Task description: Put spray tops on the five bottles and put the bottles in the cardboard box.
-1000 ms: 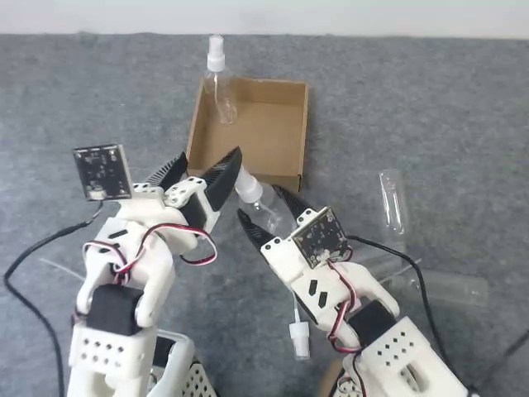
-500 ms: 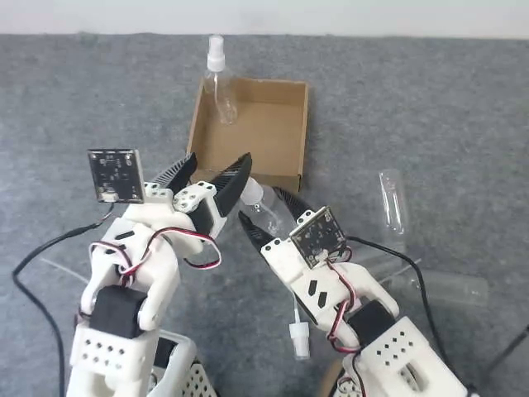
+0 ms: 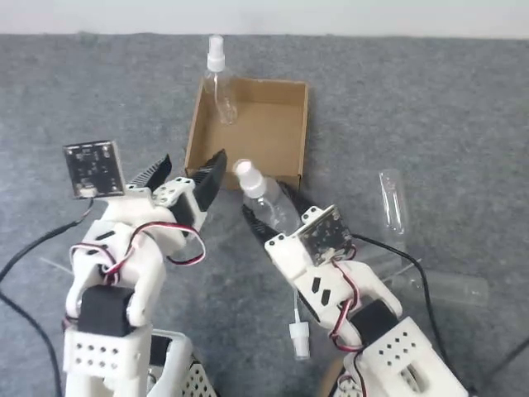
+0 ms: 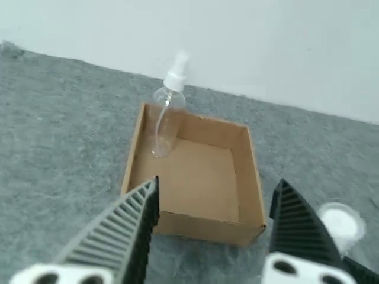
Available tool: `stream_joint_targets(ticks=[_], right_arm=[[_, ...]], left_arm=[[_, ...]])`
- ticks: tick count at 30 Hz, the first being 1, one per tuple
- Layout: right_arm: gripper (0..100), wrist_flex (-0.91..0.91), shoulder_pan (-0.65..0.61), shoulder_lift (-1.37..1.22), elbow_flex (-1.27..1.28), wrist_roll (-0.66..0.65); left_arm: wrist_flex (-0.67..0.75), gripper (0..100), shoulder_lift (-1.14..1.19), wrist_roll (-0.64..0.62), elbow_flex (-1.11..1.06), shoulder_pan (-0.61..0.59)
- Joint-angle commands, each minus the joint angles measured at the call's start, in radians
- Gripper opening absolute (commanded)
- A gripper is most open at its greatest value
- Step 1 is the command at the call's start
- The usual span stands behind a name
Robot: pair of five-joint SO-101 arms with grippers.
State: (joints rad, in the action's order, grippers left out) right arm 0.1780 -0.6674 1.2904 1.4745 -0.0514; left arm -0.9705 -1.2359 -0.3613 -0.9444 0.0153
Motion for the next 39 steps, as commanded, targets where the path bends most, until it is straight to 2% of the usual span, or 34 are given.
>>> stream_joint_targets(ticks=[1, 5, 16, 20, 27, 39], right_arm=[[0.7, -0.019, 0.045, 0.027, -0.092, 0.086], [0.9, -0.019, 0.051, 0.035, -0.098, 0.143], [0.9, -0.019, -0.033, 0.036, -0.089, 0.143], [0.9, -0.019, -0.036, 0.036, -0.087, 0.144], [0.9, -0.019, -0.031, 0.036, -0.087, 0.144], [0.9, -0.019, -0.031, 0.035, -0.087, 0.144]], left_arm=[[0.0, 28, -0.015, 0.006, 0.045, -0.017], [0.005, 28, -0.015, 0.008, 0.024, -0.017], [0.098, 28, -0.014, 0.011, -0.061, 0.006], [0.069, 28, -0.014, 0.11, -0.062, 0.1], [0.012, 28, -0.014, 0.183, -0.062, 0.206], [-0.009, 28, -0.014, 0.219, -0.061, 0.235]])
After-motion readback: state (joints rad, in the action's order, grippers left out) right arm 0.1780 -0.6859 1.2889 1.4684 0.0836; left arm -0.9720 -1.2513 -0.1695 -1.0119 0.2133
